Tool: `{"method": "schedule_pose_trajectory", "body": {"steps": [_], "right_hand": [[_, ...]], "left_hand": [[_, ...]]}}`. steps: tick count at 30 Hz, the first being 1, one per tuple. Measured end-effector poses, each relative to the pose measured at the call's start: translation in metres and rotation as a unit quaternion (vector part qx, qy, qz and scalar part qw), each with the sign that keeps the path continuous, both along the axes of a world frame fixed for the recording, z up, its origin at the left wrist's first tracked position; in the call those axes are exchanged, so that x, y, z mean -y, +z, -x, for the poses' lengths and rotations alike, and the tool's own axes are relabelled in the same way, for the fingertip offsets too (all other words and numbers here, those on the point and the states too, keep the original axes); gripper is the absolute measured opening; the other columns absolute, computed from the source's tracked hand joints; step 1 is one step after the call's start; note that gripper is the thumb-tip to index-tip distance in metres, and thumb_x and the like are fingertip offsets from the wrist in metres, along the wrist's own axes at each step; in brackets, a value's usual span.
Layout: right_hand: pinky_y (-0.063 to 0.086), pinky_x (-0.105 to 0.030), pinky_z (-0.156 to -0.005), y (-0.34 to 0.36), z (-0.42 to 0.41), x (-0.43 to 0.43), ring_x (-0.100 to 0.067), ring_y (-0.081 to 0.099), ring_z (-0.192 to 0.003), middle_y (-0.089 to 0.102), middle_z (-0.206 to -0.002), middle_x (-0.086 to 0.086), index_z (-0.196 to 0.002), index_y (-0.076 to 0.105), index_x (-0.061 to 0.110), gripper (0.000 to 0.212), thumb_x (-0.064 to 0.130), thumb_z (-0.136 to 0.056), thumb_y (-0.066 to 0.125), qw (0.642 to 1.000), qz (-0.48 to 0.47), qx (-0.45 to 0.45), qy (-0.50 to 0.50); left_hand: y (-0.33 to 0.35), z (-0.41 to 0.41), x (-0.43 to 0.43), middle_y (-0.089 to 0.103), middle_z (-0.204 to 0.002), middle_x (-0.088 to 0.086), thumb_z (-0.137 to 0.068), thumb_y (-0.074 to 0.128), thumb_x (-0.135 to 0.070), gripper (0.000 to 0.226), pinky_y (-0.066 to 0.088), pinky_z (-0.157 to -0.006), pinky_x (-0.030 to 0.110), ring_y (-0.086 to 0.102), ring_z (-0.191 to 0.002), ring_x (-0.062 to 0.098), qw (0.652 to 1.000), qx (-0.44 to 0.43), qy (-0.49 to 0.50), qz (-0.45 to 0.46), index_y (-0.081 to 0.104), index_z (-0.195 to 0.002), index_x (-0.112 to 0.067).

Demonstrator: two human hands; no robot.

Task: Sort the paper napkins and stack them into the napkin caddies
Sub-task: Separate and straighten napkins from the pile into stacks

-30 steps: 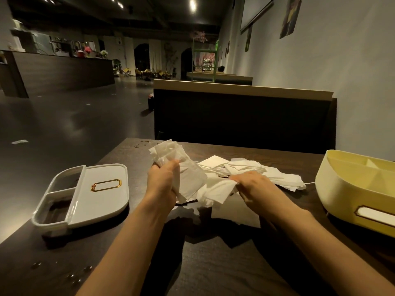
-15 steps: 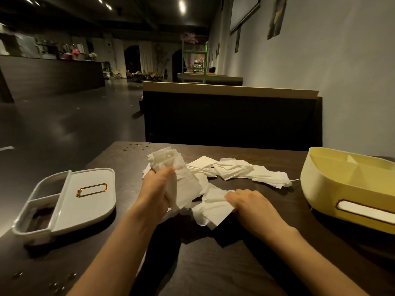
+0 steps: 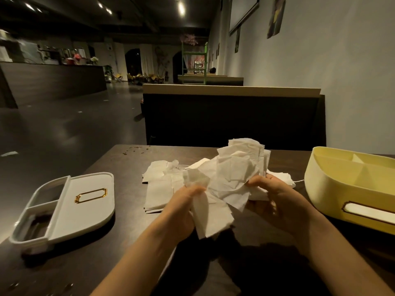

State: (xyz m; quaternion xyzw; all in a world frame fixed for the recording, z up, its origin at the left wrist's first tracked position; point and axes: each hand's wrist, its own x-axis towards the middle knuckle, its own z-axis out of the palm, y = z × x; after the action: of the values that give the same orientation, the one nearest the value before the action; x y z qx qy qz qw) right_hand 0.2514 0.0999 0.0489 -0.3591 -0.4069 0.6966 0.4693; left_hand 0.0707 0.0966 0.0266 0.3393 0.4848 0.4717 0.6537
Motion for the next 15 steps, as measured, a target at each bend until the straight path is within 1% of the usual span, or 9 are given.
{"method": "schedule_pose_trajectory", "body": {"steps": [2, 3, 5, 6, 8, 10, 12, 13, 15], "right_hand": [[0.059, -0.033, -0.064, 0.001, -0.002, 0.001, -0.029, 0.067, -0.089, 0.064, -0.109, -0.017, -0.117, 0.053, 0.009, 0.050, 0.004, -0.071, 0.070, 1.000, 0.002, -0.013, 0.018], [0.059, -0.032, -0.064, 0.001, -0.001, 0.001, -0.029, 0.067, -0.089, 0.064, -0.109, -0.017, -0.118, 0.053, 0.010, 0.049, 0.003, -0.072, 0.069, 1.000, 0.004, -0.005, 0.020], [0.059, -0.031, -0.062, 0.002, 0.000, 0.003, -0.027, 0.068, -0.085, 0.066, -0.102, -0.015, -0.111, 0.056, 0.010, 0.035, 0.001, -0.078, 0.061, 1.000, 0.013, 0.025, 0.011], [0.060, -0.030, -0.061, 0.001, 0.001, 0.002, -0.026, 0.067, -0.083, 0.067, -0.097, -0.013, -0.106, 0.056, 0.011, 0.028, -0.001, -0.081, 0.057, 0.999, 0.020, 0.050, 0.004], [0.060, -0.033, -0.066, 0.002, 0.003, 0.003, -0.026, 0.064, -0.086, 0.065, -0.097, -0.010, -0.106, 0.055, 0.014, 0.024, 0.001, -0.086, 0.055, 0.993, 0.024, 0.114, 0.005], [0.057, -0.037, -0.072, 0.001, 0.006, 0.003, -0.026, 0.062, -0.088, 0.064, -0.099, -0.008, -0.108, 0.055, 0.017, 0.025, 0.008, -0.085, 0.058, 0.988, 0.015, 0.157, 0.003], [0.058, -0.034, -0.068, -0.001, 0.009, 0.003, -0.025, 0.063, -0.088, 0.065, -0.098, -0.006, -0.104, 0.055, 0.021, 0.023, 0.020, -0.083, 0.062, 0.987, 0.001, 0.163, -0.004], [0.058, -0.033, -0.066, -0.001, 0.010, 0.004, -0.022, 0.065, -0.085, 0.068, -0.094, -0.003, -0.101, 0.056, 0.022, 0.019, 0.023, -0.083, 0.062, 0.986, -0.010, 0.165, -0.003], [0.058, -0.030, -0.066, -0.004, 0.011, 0.005, -0.015, 0.070, -0.074, 0.073, -0.078, 0.004, -0.095, 0.060, 0.019, 0.007, 0.019, -0.088, 0.059, 0.985, -0.031, 0.169, 0.009]], "left_hand": [[-0.002, -0.006, 0.003, 0.059, -0.088, 0.012, -0.092, 0.048, -0.009, 0.014, 0.049, -0.059, 0.031, 0.057, -0.078, 0.022, 0.998, 0.046, -0.029, 0.012, 0.058, -0.101, -0.008], [-0.003, -0.008, 0.004, 0.062, -0.088, 0.014, -0.091, 0.047, -0.008, 0.017, 0.053, -0.061, 0.032, 0.060, -0.079, 0.024, 0.997, 0.069, -0.041, 0.020, 0.060, -0.101, -0.005], [-0.003, -0.009, 0.006, 0.067, -0.090, 0.015, -0.092, 0.044, -0.012, 0.021, 0.057, -0.062, 0.033, 0.065, -0.081, 0.026, 0.993, 0.103, -0.053, 0.034, 0.062, -0.103, -0.005], [-0.004, -0.009, 0.006, 0.070, -0.089, 0.015, -0.093, 0.042, -0.014, 0.024, 0.058, -0.060, 0.033, 0.068, -0.078, 0.026, 0.990, 0.122, -0.060, 0.038, 0.061, -0.105, -0.005], [-0.004, -0.008, 0.006, 0.073, -0.091, 0.015, -0.094, 0.039, -0.018, 0.030, 0.058, -0.065, 0.036, 0.071, -0.078, 0.026, 0.985, 0.147, -0.087, 0.033, 0.061, -0.111, -0.005], [-0.004, -0.008, 0.006, 0.072, -0.101, 0.015, -0.095, 0.038, -0.023, 0.036, 0.055, -0.072, 0.037, 0.069, -0.085, 0.027, 0.985, 0.142, -0.095, 0.018, 0.060, -0.118, -0.007], [-0.004, -0.009, 0.006, 0.071, -0.100, 0.014, -0.097, 0.035, -0.025, 0.037, 0.055, -0.069, 0.037, 0.067, -0.086, 0.027, 0.988, 0.126, -0.087, 0.012, 0.059, -0.120, -0.009], [-0.002, -0.010, 0.007, 0.071, -0.097, 0.013, -0.098, 0.033, -0.026, 0.036, 0.055, -0.066, 0.036, 0.066, -0.085, 0.027, 0.989, 0.124, -0.079, 0.015, 0.058, -0.119, -0.011], [0.001, -0.011, 0.009, 0.073, -0.090, 0.011, -0.099, 0.034, -0.024, 0.035, 0.056, -0.062, 0.035, 0.068, -0.080, 0.026, 0.992, 0.113, -0.063, 0.013, 0.060, -0.118, -0.011]]}}
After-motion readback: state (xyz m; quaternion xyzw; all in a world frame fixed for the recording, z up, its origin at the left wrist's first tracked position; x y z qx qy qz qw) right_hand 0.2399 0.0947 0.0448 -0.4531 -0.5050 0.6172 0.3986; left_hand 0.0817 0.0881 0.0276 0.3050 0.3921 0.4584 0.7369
